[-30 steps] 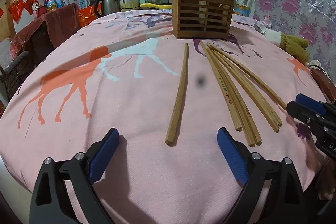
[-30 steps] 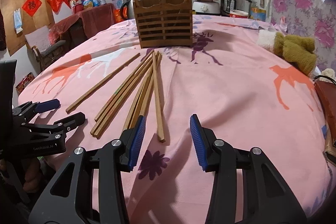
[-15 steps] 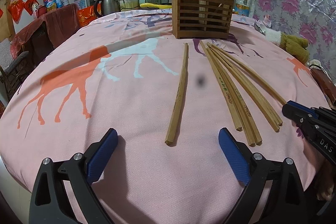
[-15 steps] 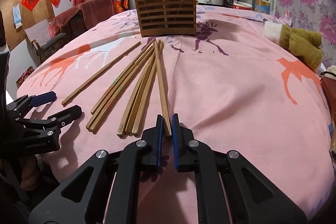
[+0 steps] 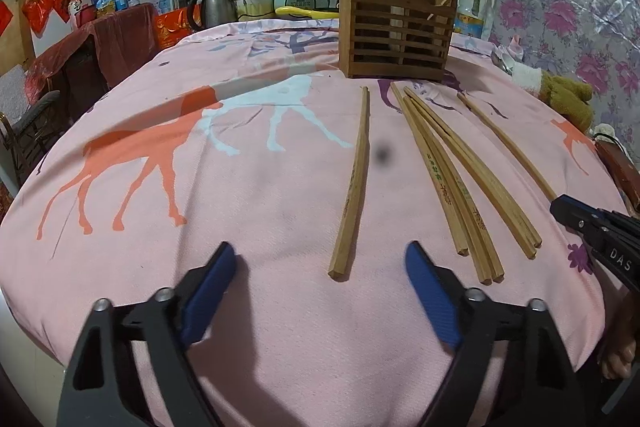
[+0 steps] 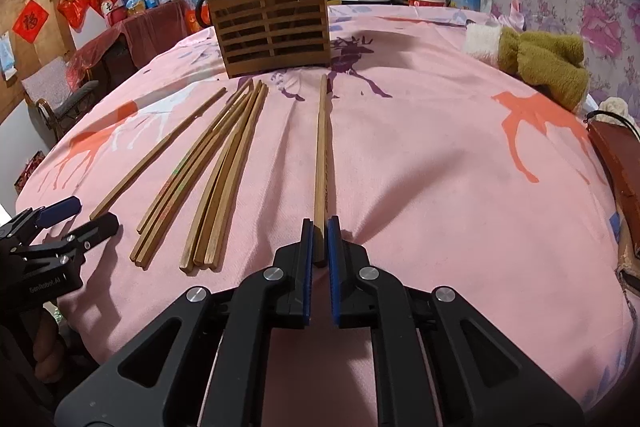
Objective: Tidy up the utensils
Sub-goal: 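Grasp a chopstick with the right gripper while the left grasps the separated chopstick, then lift both held chopsticks toward the wooden holder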
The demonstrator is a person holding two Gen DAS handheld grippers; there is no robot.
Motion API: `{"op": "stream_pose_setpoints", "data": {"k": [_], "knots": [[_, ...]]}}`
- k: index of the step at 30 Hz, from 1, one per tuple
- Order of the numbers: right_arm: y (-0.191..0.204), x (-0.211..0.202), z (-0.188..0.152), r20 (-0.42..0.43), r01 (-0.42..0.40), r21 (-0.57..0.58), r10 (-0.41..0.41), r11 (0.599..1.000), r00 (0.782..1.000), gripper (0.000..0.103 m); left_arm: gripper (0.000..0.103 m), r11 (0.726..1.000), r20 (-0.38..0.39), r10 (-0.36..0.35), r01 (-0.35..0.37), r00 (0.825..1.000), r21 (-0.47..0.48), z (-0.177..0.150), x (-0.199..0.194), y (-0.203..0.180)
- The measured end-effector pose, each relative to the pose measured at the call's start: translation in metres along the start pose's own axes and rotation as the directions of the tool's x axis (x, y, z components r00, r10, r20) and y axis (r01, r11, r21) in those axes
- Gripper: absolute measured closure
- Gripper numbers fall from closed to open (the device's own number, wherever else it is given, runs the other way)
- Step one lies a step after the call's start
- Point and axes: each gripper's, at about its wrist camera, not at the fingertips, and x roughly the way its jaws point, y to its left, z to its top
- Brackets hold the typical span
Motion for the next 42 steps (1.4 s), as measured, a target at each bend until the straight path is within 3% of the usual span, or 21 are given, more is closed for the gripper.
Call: {"op": "stream_pose_setpoints", "data": {"k": [9, 12, 14, 16, 29, 42], "knots": [[0.0, 0.0, 0.0, 0.0, 0.0, 0.0, 0.0, 1.0, 1.0, 0.094, 0.053, 0.999, 0.013, -0.025, 0.025, 1.0, 0.03, 0.0, -0.002, -0.005], [0.0, 0.0, 0.0, 0.0, 0.001, -0.001, -0.001, 1.0, 1.0, 0.093, 0.067, 0.999, 0.016, -0.035, 0.034, 0.999, 0.029, 0.001, -0.003, -0.004], [0.0, 0.0, -0.001, 0.0, 0.0, 0.0, 0.0, 1.0, 1.0, 0.093, 0.086, 0.999, 0.014, -0.047, 0.047, 0.999, 0.025, 0.001, -0.003, -0.004], [0.0, 0.0, -0.001, 0.001, 0.001, -0.001, -0.001, 1.0, 1.0, 0.093, 0.093, 0.998, 0.012, -0.058, 0.057, 0.998, 0.032, 0.0, -0.004, -0.006], [0.001, -0.004, 0.0, 0.018, 0.001, -0.009, -0.001, 1.0, 1.0, 0.095, 0.095, 0.997, 0.012, -0.043, 0.042, 0.999, 0.061, -0.001, -0.005, -0.013], [0.006, -0.055, 0.026, 0.172, -0.041, -0.012, 0.043, 0.999, 0.984, 0.095, 0.097, 0.997, 0.094, -0.061, 0.055, 0.994, 0.06, 0.033, -0.055, -0.02]]}}
